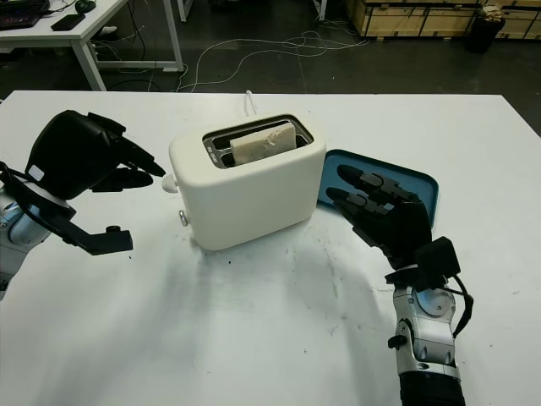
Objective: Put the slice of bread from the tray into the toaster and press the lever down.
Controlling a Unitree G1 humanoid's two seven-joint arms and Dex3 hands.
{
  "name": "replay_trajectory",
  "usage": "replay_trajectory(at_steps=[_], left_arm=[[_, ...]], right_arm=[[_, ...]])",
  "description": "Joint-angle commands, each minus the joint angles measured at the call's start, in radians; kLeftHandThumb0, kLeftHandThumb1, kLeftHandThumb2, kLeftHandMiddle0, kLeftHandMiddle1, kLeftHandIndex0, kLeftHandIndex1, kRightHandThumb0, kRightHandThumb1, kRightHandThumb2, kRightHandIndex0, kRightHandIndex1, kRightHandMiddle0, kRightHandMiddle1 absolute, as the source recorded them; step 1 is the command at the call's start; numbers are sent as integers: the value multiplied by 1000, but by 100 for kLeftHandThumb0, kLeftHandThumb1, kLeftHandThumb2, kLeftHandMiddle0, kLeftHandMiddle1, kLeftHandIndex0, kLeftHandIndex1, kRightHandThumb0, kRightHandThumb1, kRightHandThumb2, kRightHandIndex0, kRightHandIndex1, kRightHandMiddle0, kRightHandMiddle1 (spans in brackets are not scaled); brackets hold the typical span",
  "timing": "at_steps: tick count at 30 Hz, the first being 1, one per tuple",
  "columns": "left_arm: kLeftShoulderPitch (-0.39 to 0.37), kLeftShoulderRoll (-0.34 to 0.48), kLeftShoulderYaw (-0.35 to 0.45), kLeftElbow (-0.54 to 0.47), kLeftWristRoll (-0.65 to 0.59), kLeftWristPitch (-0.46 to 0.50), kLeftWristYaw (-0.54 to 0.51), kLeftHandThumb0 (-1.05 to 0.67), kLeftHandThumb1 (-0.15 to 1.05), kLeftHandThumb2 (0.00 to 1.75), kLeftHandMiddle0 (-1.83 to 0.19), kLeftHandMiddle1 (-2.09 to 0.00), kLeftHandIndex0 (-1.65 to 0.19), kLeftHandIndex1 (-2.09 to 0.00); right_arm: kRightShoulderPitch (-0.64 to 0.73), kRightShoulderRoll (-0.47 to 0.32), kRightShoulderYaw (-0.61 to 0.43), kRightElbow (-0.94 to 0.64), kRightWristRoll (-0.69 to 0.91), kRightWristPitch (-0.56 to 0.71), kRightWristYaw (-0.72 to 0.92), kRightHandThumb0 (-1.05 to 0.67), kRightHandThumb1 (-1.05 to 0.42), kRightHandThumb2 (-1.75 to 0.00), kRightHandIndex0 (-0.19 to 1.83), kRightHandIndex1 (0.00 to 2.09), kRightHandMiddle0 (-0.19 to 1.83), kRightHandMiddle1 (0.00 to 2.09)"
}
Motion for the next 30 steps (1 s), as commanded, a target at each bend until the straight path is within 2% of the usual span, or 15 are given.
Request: replay_trajectory(at_steps=[1,4,7,21,30], left_arm=[[-22,-3,-12,7,-3,4,-16,-35,70,0,-109,-95,-140,0],[-27,-6,-18,10,-3,2,-18,-34,70,0,-111,-85,-140,0],[-32,-10,-24,11,-4,3,-23,-34,69,0,-114,-85,-140,0],[-42,-13,-39,38,-9,-11,-21,-36,71,0,-110,-100,-139,0],[-38,-14,-41,50,-8,-8,-16,-35,72,0,-107,-100,-138,0]], right_arm=[[9,6,0,-15,-1,-9,-5,-27,-92,-2,95,1,90,0],[10,8,-1,-17,9,-7,-1,-27,-92,-2,95,1,90,0],[10,5,-2,-11,9,-12,2,-29,-92,-2,95,0,90,0],[18,7,-1,-21,10,-4,1,-29,-92,-3,95,0,90,0],[23,7,3,-32,8,4,-8,-30,-92,-3,95,0,90,0]])
